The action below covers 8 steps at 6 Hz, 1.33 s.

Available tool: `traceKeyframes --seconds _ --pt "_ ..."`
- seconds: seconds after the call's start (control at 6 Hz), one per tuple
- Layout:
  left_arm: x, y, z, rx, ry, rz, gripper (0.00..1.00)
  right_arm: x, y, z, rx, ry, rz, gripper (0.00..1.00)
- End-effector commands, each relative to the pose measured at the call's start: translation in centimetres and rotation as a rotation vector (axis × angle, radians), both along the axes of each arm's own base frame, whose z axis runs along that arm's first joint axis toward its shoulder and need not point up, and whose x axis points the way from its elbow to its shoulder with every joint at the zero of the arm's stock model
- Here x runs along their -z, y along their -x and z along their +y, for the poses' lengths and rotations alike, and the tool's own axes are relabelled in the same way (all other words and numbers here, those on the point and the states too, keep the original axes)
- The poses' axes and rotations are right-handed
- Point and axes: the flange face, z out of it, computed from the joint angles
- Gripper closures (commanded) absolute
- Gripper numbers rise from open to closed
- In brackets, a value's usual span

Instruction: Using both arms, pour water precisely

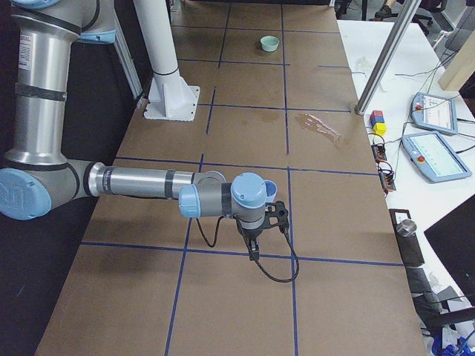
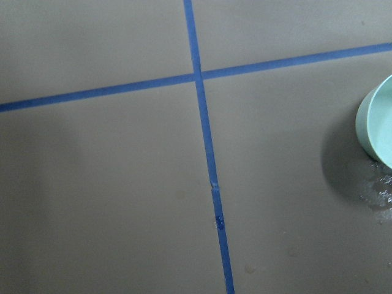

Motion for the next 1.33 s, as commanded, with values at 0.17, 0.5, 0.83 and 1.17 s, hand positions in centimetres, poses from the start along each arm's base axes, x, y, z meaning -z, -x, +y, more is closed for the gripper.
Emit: traceKeyframes --seconds 0.17,0.5,0.83,1.17 --pt "5.0 -0.2 -2.9 0.026 -0.137 0.013 0.0 0.9 0.1 -0.5 0.003 -0.042 -0.01 0.0" --pt "4.9 -5.9 -2.7 0.083 -0.076 0.055 0.0 1.0 0.2 -0.6 0.003 -0.049 -0.012 0.0" --pt "1.9 -12.8 -2.5 0.153 -0.016 0.138 0.0 0.8 0.2 -0.5 0.003 -0.046 -0.012 0.0" --pt "1.4 -18.6 -1.9 0.216 0.008 0.161 0.0 0.7 0.2 -0.5 0.005 -0.044 -0.014 0.0"
